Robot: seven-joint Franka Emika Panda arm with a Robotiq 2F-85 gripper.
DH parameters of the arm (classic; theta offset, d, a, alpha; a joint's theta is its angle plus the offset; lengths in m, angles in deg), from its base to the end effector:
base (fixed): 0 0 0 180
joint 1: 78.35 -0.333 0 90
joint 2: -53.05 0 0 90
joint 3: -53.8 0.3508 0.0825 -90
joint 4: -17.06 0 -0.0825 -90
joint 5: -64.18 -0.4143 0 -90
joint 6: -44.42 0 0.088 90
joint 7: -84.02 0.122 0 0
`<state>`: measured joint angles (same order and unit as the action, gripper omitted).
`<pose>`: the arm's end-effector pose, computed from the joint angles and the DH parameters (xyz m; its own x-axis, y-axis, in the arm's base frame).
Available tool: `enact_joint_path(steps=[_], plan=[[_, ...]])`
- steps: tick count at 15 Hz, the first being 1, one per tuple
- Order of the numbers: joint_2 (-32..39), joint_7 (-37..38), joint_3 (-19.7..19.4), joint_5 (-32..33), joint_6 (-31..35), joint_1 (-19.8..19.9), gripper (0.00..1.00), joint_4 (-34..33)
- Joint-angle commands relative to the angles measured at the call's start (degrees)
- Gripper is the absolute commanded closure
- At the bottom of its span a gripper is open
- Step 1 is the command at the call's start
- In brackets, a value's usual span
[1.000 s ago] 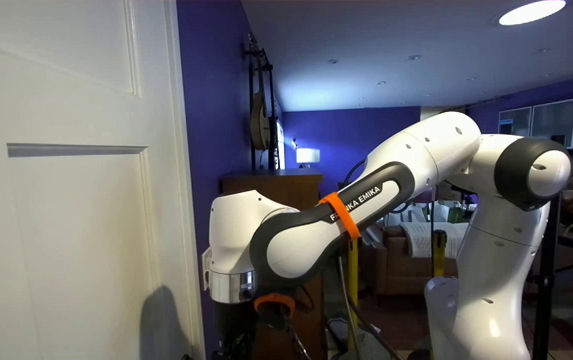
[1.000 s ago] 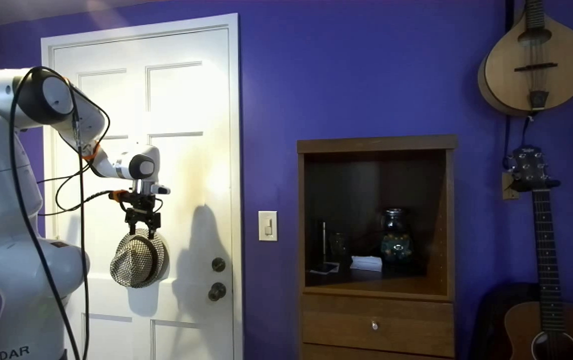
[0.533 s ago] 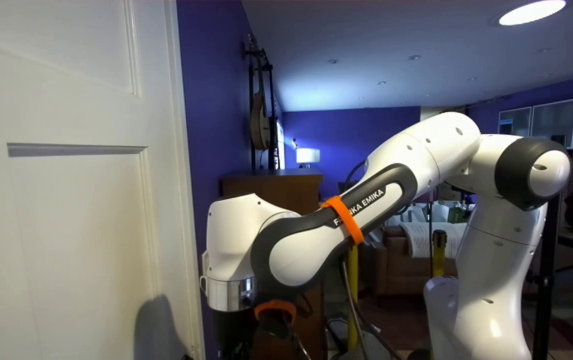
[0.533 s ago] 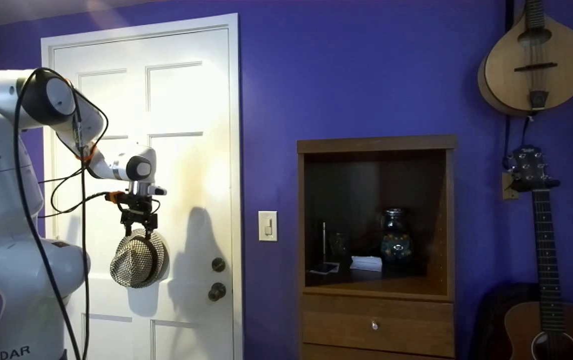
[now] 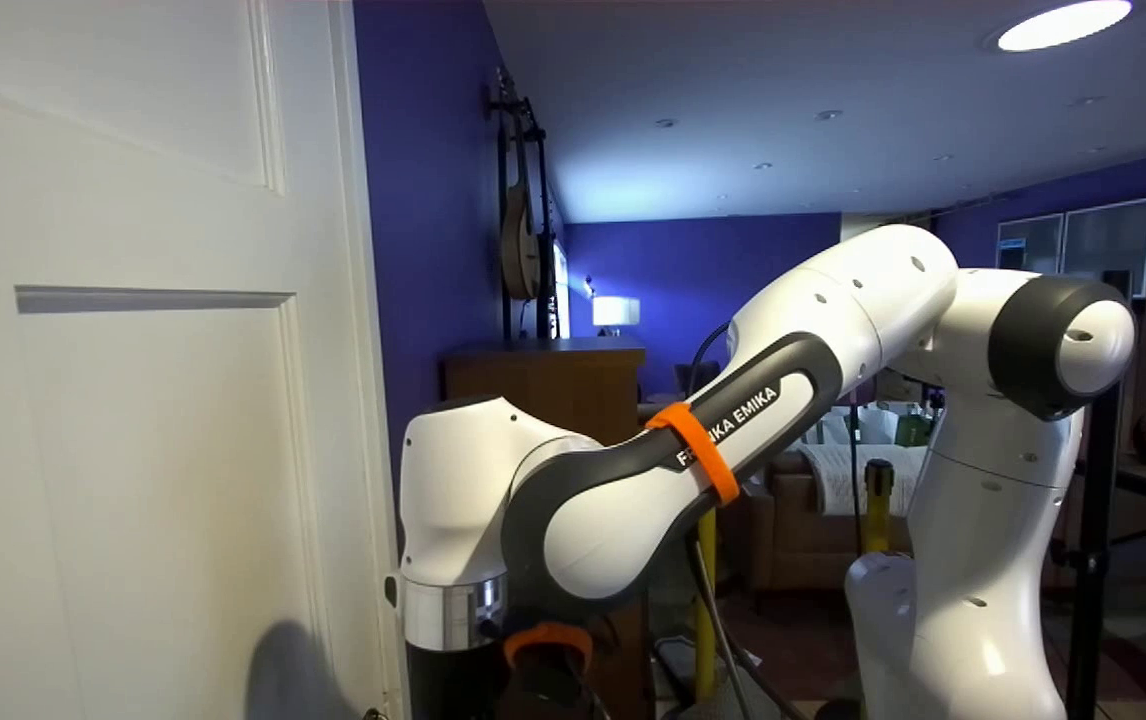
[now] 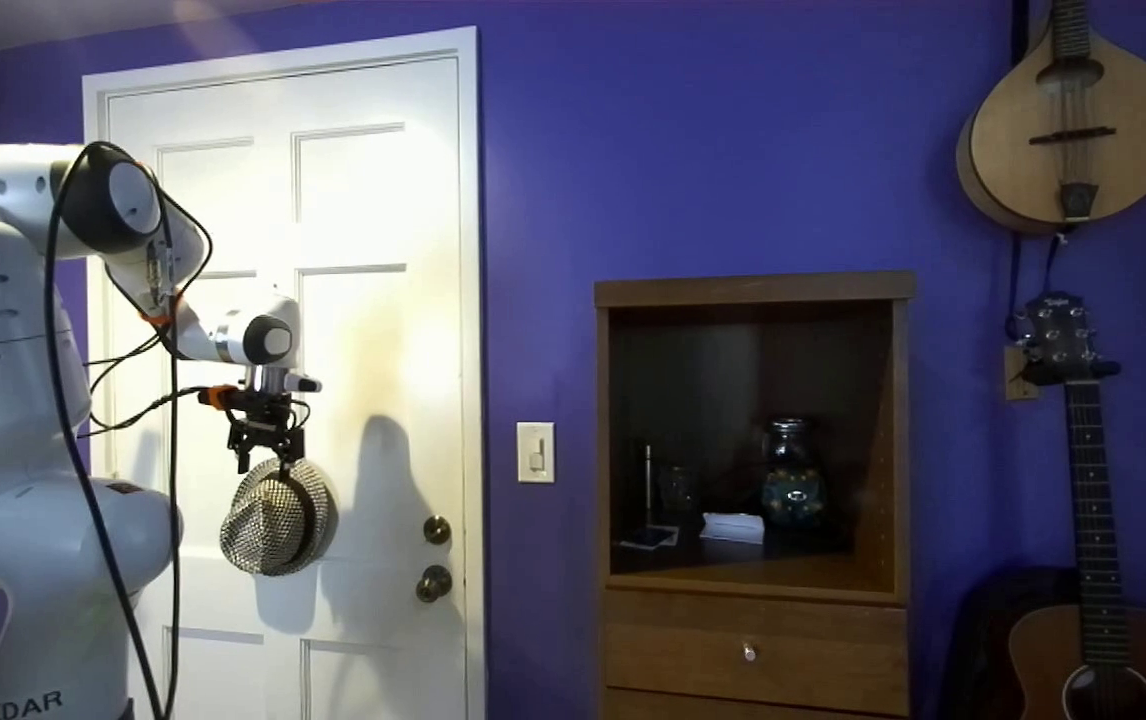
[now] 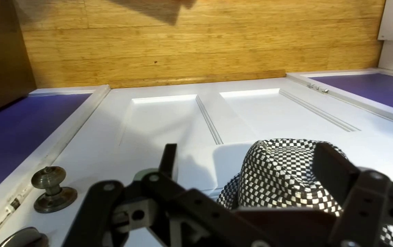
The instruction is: Pick up the hat from the door and put it on top of the brown chest of drawers
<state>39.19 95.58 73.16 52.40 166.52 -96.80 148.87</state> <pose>0.3847 0.3192 0.4499 0.9403 0.3383 0.0365 0.3402 -0.9338 -0.1103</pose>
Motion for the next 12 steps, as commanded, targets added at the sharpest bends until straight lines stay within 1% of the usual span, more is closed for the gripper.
enact_joint_path(steps=[1,3,6,9,11,12], plan=[[0.0,0.0,0.0,0.0,-0.1,0.0,0.00,-0.1],[-0.1,0.6,-0.1,-0.2,1.2,0.2,0.00,0.4],[2.5,0.1,0.8,0.5,5.5,-0.2,0.00,-1.5],[5.1,-0.2,1.2,-0.9,9.1,-0.9,0.00,-3.1],[6.9,0.4,1.5,-0.8,10.0,-1.2,0.00,-4.1],[8.0,0.6,1.8,0.5,10.1,-1.1,0.00,-4.6]])
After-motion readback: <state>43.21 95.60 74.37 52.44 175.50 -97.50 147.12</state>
